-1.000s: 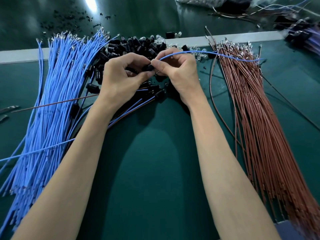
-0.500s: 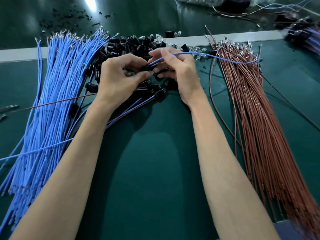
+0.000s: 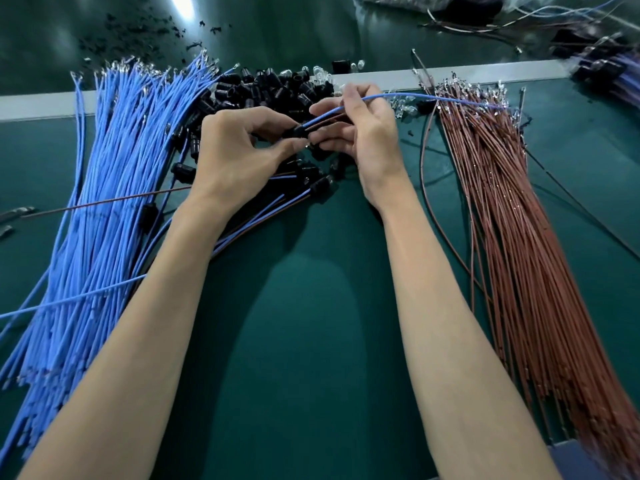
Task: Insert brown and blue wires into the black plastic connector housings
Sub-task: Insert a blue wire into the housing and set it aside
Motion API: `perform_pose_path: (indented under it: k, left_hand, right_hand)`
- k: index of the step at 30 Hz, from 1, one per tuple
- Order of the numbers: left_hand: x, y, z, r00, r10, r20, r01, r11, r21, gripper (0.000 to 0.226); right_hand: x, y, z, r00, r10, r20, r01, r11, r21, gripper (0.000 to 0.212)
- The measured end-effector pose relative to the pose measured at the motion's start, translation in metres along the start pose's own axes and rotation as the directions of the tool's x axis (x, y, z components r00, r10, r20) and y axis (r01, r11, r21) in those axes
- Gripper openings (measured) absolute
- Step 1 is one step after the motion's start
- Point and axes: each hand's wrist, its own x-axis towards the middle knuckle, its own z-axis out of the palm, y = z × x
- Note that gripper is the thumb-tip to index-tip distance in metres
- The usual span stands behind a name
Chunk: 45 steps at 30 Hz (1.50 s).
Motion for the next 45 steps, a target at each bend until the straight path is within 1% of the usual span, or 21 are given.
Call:
perform_pose_path:
  k: [3,5,8,9,12,14,15,17,20,22,25,27,29,33,34,35,37,39,41,43,45]
  left_hand:
    - [0.000,0.004,0.001,0.999,0.042,0.020,-0.043,0.998,0.052,0.021]
    - [0.001,0.007,0.002,0.998,0.062,0.028,-0.065,0.994,0.093,0.022]
    - [0.001,0.006,0.002,1.000,0.027,0.003,-0.027,0.996,0.089,0.022]
    - [0.001,0.006,0.002,1.000,0.007,-0.004,-0.006,0.997,0.078,0.022]
    - [0.000,0.005,0.000,1.000,-0.020,-0.008,0.020,0.997,0.069,0.021]
    - [0.001,0.006,-0.002,1.000,-0.021,-0.010,0.022,0.997,0.073,0.021]
    - [0.001,0.006,-0.004,1.000,-0.018,-0.007,0.019,0.997,0.079,0.022]
    - [0.000,0.005,-0.006,1.000,0.000,0.016,-0.002,0.994,0.105,0.023]
    - [0.000,0.006,-0.007,0.999,0.024,0.043,-0.030,0.991,0.132,0.022]
    - [0.000,0.006,-0.006,0.999,0.017,0.041,-0.022,0.994,0.109,0.022]
    - [0.001,0.005,-0.006,0.999,-0.002,0.048,-0.001,0.998,0.061,0.021]
    - [0.000,0.006,-0.006,0.998,-0.003,0.063,0.001,1.000,0.026,0.019]
    - [0.000,0.009,-0.005,0.997,-0.006,0.074,0.007,1.000,-0.013,0.019]
    - [0.000,0.014,-0.003,0.996,0.009,0.094,-0.005,0.999,-0.045,0.020]
    - [0.000,0.014,-0.003,0.996,0.008,0.094,-0.004,0.999,-0.044,0.021]
    - [0.000,0.013,-0.003,0.996,0.003,0.089,0.001,0.999,-0.039,0.020]
    - [0.001,0.011,-0.002,0.997,-0.018,0.071,0.020,0.999,-0.025,0.020]
    - [0.002,0.009,-0.002,0.998,-0.030,0.054,0.031,0.999,-0.016,0.022]
    - [0.003,0.008,-0.002,0.998,-0.033,0.048,0.034,0.999,-0.020,0.022]
    - [0.002,0.008,0.000,0.998,-0.024,0.055,0.026,0.999,-0.023,0.020]
    - [0.000,0.010,0.003,0.997,-0.005,0.077,0.006,1.000,-0.018,0.018]
  right_hand:
    - [-0.001,0.004,0.002,0.996,-0.077,0.034,0.082,0.978,-0.190,0.022]
    - [-0.003,0.005,0.002,0.991,-0.119,0.053,0.129,0.956,-0.263,0.021]
    - [-0.005,0.002,0.001,0.993,-0.112,0.037,0.117,0.976,-0.184,0.007]
    - [-0.005,0.001,0.001,0.995,-0.102,0.020,0.104,0.985,-0.137,0.010]
    - [-0.004,-0.001,-0.001,0.997,-0.071,-0.037,0.072,0.997,0.033,0.029]
    - [-0.003,-0.002,-0.002,0.994,-0.065,-0.091,0.074,0.993,0.095,0.029]
    - [-0.002,-0.002,-0.001,0.991,-0.061,-0.119,0.073,0.993,0.095,0.029]
    - [0.001,-0.001,0.000,0.985,-0.064,-0.162,0.070,0.997,0.031,0.033]
    - [0.003,0.003,0.001,0.982,-0.099,-0.161,0.086,0.993,-0.084,0.037]
    - [0.003,0.002,-0.001,0.982,-0.101,-0.162,0.092,0.994,-0.062,0.042]
    - [0.002,-0.001,-0.004,0.985,-0.055,-0.161,0.063,0.997,0.049,0.049]
    - [0.002,-0.002,-0.005,0.990,-0.028,-0.138,0.038,0.997,0.067,0.046]
    - [0.000,-0.002,-0.006,0.996,-0.024,-0.089,0.026,0.999,0.025,0.040]
    - [-0.003,-0.002,-0.002,0.996,-0.086,0.021,0.088,0.979,-0.186,0.029]
    - [-0.004,-0.001,-0.002,0.994,-0.099,0.042,0.106,0.972,-0.210,0.025]
    - [-0.005,-0.001,-0.002,0.993,-0.106,0.051,0.115,0.972,-0.204,0.021]
    - [-0.006,-0.002,-0.002,0.995,-0.099,0.024,0.102,0.987,-0.126,0.016]
    - [-0.005,-0.003,-0.004,0.996,-0.081,-0.040,0.080,0.996,-0.035,0.021]
    - [-0.003,-0.002,-0.004,0.993,-0.080,-0.091,0.078,0.996,-0.031,0.029]
    - [-0.001,0.000,-0.001,0.992,-0.101,-0.081,0.090,0.987,-0.133,0.037]
    - [0.000,0.003,0.002,0.991,-0.127,-0.029,0.117,0.964,-0.240,0.043]
